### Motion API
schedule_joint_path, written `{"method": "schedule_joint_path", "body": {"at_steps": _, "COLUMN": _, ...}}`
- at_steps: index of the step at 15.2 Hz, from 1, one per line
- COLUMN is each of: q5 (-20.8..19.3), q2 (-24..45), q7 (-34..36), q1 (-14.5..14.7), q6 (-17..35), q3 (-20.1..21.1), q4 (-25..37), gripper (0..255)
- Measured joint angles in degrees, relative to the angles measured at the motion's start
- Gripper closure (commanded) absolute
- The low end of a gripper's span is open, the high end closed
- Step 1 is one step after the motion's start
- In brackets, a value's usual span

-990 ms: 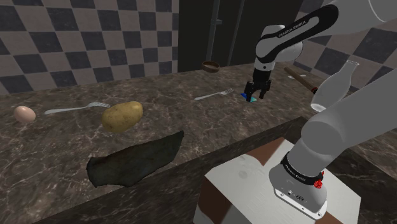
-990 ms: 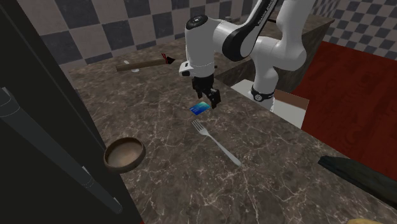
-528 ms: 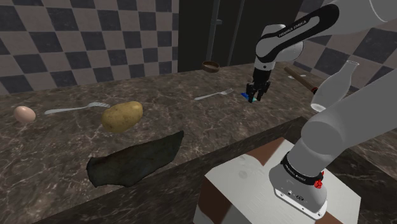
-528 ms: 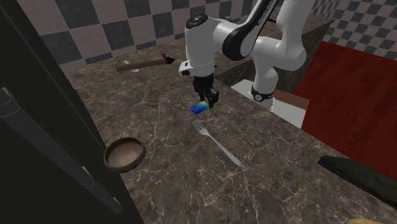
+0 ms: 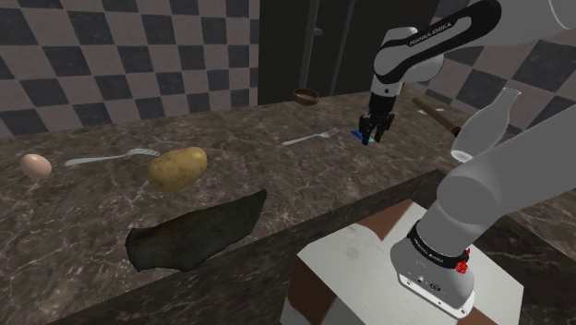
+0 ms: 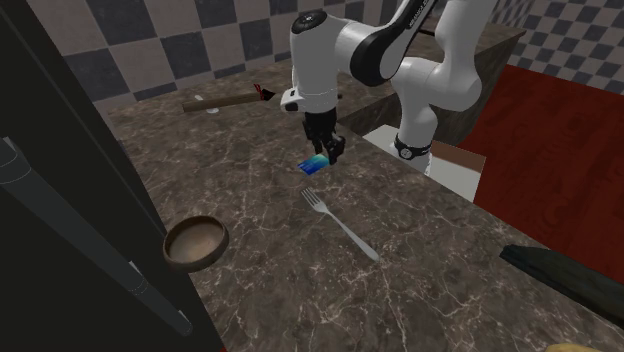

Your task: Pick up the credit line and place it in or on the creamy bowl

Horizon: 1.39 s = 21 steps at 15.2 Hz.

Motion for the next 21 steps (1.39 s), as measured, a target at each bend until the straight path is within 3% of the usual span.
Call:
{"method": "schedule_joint_path", "body": {"at_steps": 18, "q5": 0.3, "q2": -6.5, "q7": 0.5, "q1": -0.1, "q6": -15.8, "q3": 1.7, "q4": 9.4, "gripper": 255}}
{"method": "schedule_joint_path", "body": {"at_steps": 21, "q5": 1.4, "q2": -1.6, "q7": 0.5, "q1": 0.9, "q6": -15.5, "q3": 1.7, "q4": 13.9, "gripper": 255}}
